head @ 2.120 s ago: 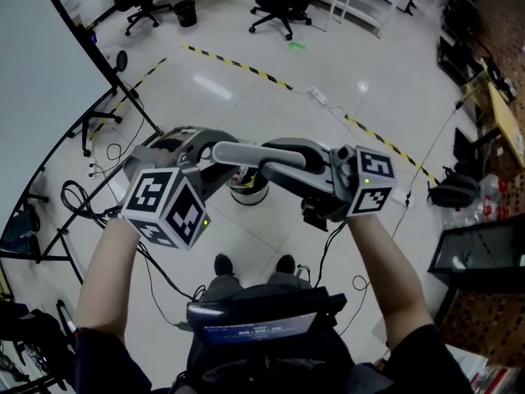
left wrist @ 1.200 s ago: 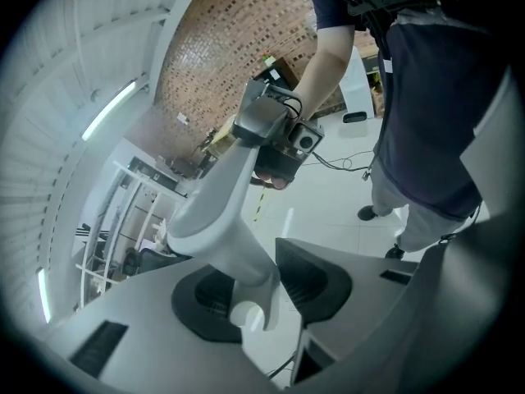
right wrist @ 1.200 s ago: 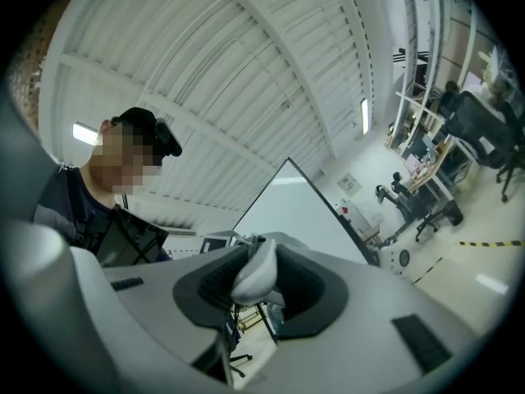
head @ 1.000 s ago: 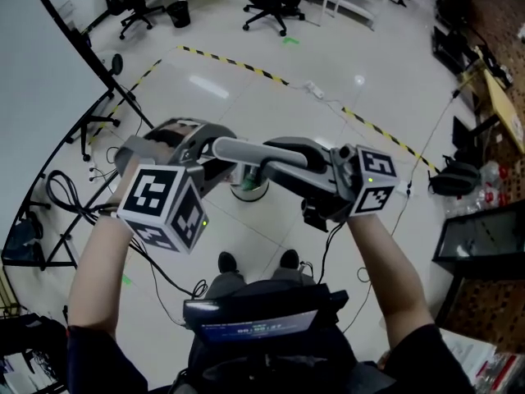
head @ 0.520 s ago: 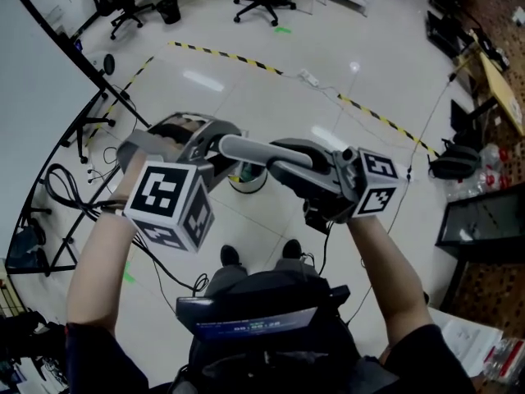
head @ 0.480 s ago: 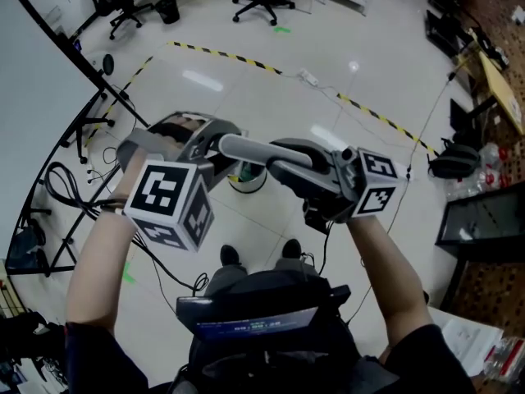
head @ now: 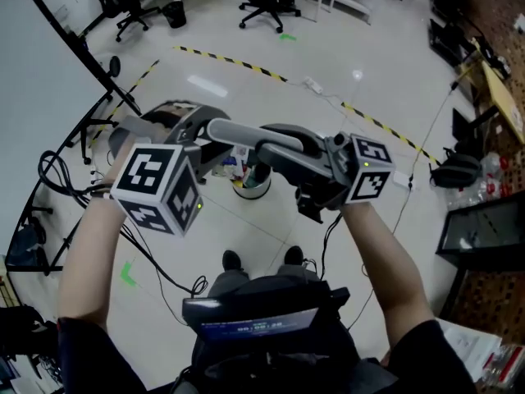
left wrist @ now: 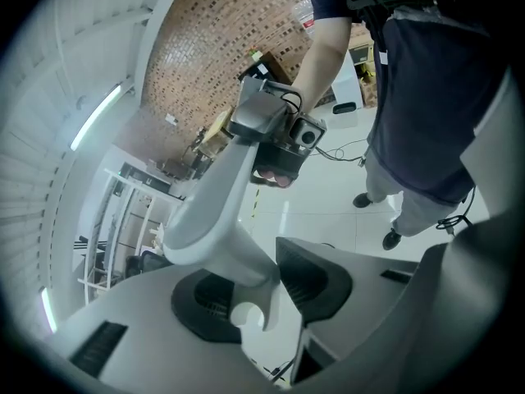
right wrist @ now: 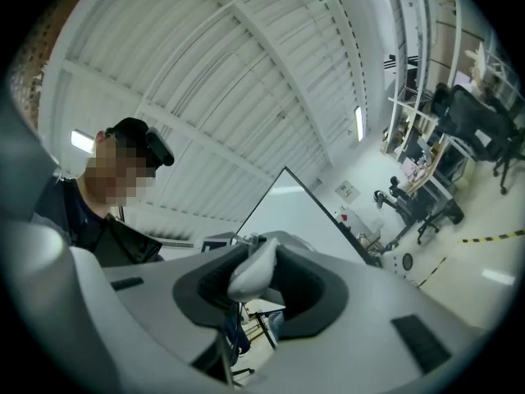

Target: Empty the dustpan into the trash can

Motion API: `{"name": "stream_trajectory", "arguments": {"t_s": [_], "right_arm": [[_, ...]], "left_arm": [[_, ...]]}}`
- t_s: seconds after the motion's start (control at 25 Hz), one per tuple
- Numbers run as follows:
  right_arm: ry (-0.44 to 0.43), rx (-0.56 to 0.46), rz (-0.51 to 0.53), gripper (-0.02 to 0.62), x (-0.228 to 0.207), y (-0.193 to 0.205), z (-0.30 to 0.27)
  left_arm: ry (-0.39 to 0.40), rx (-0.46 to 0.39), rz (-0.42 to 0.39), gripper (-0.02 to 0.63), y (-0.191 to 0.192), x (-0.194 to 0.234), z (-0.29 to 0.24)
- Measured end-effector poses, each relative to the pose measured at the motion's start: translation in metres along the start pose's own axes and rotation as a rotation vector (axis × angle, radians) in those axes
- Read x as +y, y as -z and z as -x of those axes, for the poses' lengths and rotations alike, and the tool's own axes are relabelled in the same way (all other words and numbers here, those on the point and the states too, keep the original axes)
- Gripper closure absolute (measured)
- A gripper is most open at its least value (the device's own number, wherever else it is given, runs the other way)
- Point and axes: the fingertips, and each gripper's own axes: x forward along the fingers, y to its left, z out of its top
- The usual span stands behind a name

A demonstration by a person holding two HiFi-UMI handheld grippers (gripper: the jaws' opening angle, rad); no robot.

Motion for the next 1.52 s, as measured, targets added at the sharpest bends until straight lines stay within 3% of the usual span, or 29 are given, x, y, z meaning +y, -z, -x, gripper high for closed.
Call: {"name": "stream_trajectory", "arguments": {"t_s": [0.44,0.84,1.52], "right_arm": [[0.016,-0.022,-0.007,0.483,0.003,0.007,0.016],[0.034,-0.01,-0.004,0.472,0.0,0.007,0.034],[0.023,-0.105,-0.018,0.482,-0.002,-0.002,0.109]], "left_arm": [[0.015,-0.01,-0.08,0.483,-0.009,-0.003,-0.007],[0.026,-0.069,-0.03,0.483,-0.024,-0.01,-0.025],[0.095,-0.124,-0.071,0.483,-0.08,-0.012,-0.068]]}}
